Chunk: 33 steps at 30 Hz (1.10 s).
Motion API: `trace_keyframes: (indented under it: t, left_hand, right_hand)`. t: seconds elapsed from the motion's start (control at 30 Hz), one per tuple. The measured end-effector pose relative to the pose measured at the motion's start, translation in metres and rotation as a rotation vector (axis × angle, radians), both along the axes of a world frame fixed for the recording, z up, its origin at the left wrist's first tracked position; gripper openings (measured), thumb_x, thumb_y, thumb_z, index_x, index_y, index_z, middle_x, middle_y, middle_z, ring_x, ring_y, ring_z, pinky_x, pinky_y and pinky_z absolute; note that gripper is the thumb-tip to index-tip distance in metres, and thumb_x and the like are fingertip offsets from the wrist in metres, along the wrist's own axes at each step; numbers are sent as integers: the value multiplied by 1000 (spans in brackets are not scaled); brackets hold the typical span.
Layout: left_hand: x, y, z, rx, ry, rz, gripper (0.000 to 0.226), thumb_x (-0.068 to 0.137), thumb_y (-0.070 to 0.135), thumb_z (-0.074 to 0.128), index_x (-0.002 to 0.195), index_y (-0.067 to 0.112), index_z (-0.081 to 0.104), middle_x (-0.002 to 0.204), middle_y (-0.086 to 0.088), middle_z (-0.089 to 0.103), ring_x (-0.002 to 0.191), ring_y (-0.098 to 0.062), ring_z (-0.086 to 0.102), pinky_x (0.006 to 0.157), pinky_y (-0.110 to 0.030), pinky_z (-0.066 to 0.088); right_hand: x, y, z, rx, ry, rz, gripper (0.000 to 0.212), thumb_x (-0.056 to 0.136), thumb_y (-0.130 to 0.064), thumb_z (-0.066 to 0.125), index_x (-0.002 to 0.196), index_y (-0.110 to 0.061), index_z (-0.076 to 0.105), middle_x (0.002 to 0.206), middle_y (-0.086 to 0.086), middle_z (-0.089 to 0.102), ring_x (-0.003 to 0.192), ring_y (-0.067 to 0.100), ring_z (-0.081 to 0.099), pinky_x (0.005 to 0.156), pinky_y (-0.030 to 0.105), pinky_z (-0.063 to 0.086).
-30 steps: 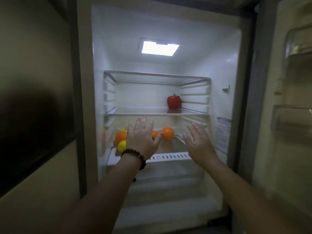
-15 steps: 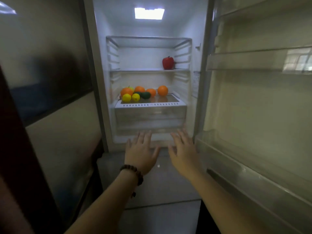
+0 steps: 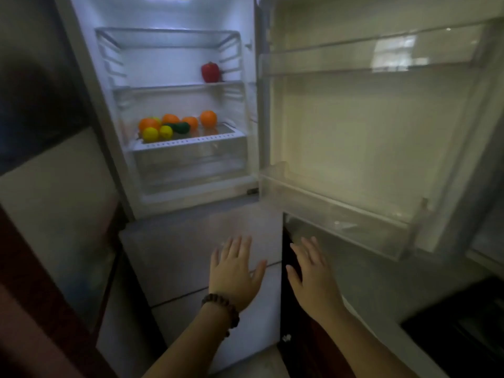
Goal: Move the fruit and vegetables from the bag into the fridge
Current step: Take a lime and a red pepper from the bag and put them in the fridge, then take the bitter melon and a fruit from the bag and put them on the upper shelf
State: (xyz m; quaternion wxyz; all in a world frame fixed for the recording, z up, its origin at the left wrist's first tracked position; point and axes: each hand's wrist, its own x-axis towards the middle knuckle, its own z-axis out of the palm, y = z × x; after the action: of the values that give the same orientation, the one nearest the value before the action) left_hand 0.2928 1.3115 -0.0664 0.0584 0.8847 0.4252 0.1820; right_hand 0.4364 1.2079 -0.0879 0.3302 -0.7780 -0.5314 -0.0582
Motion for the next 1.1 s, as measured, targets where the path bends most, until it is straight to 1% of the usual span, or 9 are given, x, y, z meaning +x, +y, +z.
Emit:
trace_keyframes:
  t: [0.07, 0.17, 0.23, 0.37, 0.5, 0.6, 0.7, 0.83, 1.1]
  left_hand:
    - [6, -25, -11, -51, -4, -95, 69, 92, 62, 20, 150, 26, 7, 158, 4, 8, 145, -16, 2, 118, -42, 1]
    - [17, -66, -30, -89, 31, -224, 80, 82, 70, 5, 150, 27, 7, 158, 3, 9, 145, -17, 3, 118, -42, 1]
    - [26, -95, -43, -92, 66, -317, 84, 77, 69, 0, 149, 27, 8, 158, 3, 11, 145, -17, 3, 118, -43, 2]
    - [44, -153, -62, -91, 106, -514, 82, 77, 67, 4, 148, 28, 13, 156, 3, 17, 144, -18, 5, 117, -44, 4]
    - [63, -224, -75, -97, 99, -707, 80, 79, 66, 6, 147, 28, 21, 155, 1, 23, 144, -19, 12, 116, -44, 10]
    - [75, -285, -80, -102, 129, -877, 82, 78, 67, 4, 148, 27, 17, 156, 1, 20, 144, -18, 10, 116, -44, 10]
    - [84, -348, -81, -104, 146, -1027, 80, 79, 67, 3, 148, 28, 15, 156, 3, 19, 144, -17, 8, 117, -44, 10]
    - [90, -433, -82, -102, 167, -1203, 66, 91, 62, 22, 148, 28, 15, 156, 5, 16, 144, -15, 4, 117, -43, 9]
    - [91, -615, -84, -87, 177, -1450, 64, 93, 59, 25, 148, 27, 17, 156, 6, 18, 144, -14, 6, 117, -42, 8]
  right_hand:
    - [0, -29, -11, -19, 34, -91, 57, 91, -45, 31, 138, -17, 43, 150, 7, 33, 143, 24, 17, 115, 42, 21]
    - [-3, -78, -26, -69, 43, -230, 62, 88, -50, 24, 136, -16, 46, 146, 9, 40, 141, 28, 25, 113, 44, 24]
    - [-5, -115, -35, -114, 45, -320, 62, 88, -50, 23, 137, -17, 44, 146, 8, 38, 141, 27, 24, 114, 45, 24]
    - [-15, -192, -52, -147, 92, -489, 69, 85, -53, 15, 141, -20, 37, 152, 4, 28, 145, 22, 10, 116, 36, 4]
    - [-31, -284, -65, -180, 123, -693, 51, 97, -39, 37, 144, -21, 30, 155, 2, 19, 146, 18, -1, 114, 31, -3]
    - [-46, -354, -68, -196, 175, -866, 51, 98, -35, 38, 146, -24, 25, 157, -1, 13, 145, 15, -6, 117, 32, -1]
    - [-63, -419, -68, -171, 215, -1032, 51, 97, -35, 41, 145, -24, 27, 156, -1, 16, 145, 15, -3, 118, 33, 3]
    - [-86, -501, -65, -139, 230, -1220, 51, 97, -34, 44, 144, -22, 31, 154, 1, 23, 146, 17, 2, 119, 38, 11]
    - [-128, -665, -64, -53, 291, -1454, 50, 97, -32, 44, 144, -20, 32, 155, 1, 22, 146, 17, 0, 119, 39, 12]
